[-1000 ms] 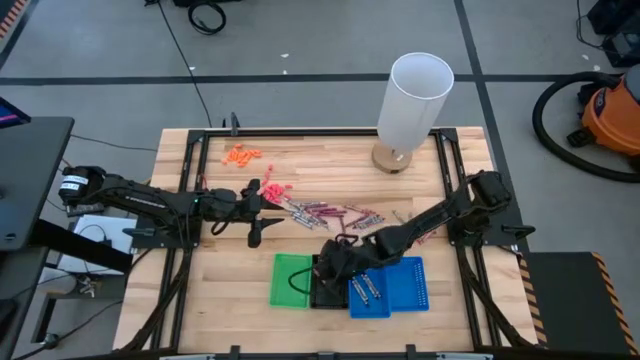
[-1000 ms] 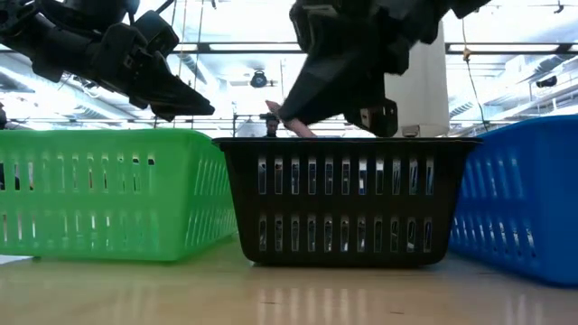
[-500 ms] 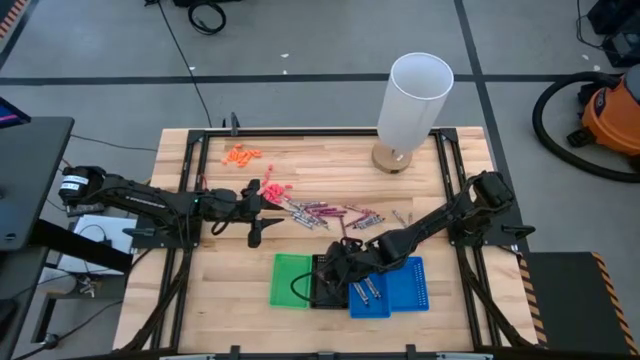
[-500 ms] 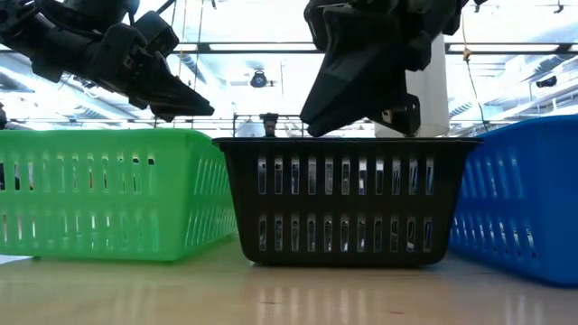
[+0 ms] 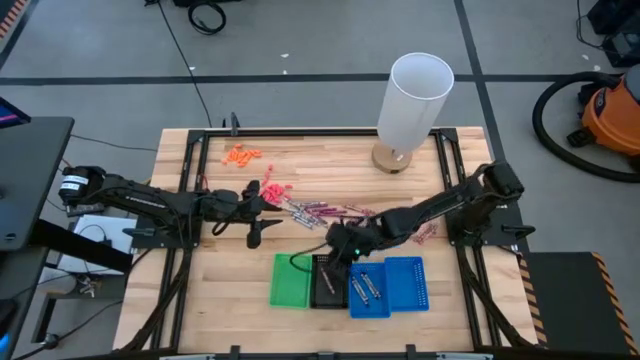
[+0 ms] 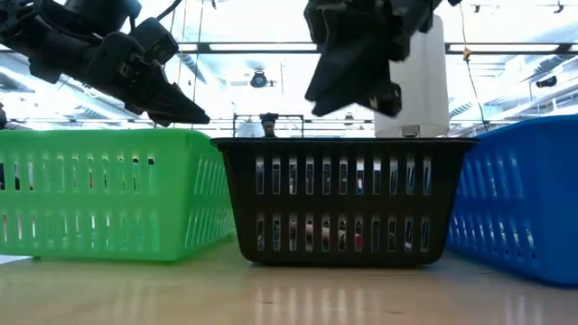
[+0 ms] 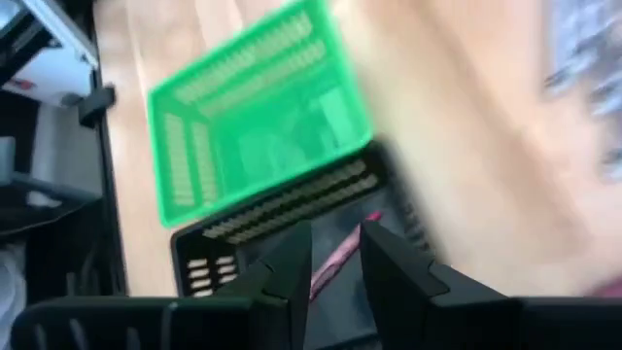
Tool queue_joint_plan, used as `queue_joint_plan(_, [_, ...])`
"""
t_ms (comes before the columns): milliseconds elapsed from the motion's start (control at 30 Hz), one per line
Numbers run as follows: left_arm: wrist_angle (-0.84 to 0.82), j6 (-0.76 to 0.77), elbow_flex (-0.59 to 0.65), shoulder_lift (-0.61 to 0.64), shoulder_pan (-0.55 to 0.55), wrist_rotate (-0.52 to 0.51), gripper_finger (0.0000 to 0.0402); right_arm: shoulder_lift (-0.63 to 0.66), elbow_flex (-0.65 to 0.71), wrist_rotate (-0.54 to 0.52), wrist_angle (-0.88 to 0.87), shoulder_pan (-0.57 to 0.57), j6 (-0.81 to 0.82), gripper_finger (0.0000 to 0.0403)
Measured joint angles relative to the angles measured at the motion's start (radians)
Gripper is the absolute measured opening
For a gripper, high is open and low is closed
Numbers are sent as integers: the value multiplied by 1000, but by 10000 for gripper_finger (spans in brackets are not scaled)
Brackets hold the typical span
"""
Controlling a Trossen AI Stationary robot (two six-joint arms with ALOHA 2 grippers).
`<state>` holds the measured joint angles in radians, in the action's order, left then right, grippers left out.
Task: Sort crayons
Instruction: Put the white crayon into the green bin
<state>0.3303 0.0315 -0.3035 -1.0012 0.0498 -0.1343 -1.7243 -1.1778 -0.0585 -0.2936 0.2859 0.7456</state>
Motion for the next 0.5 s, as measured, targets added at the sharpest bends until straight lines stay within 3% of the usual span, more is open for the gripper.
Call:
queue_joint_plan(267, [-10,-6,0,0,0,0,162,103,0,-150,-65,-48,-104,98])
queue_joint_plan(500, [-27,-17,0,0,0,0,162,81,0,-116,-123,-69,-83,98])
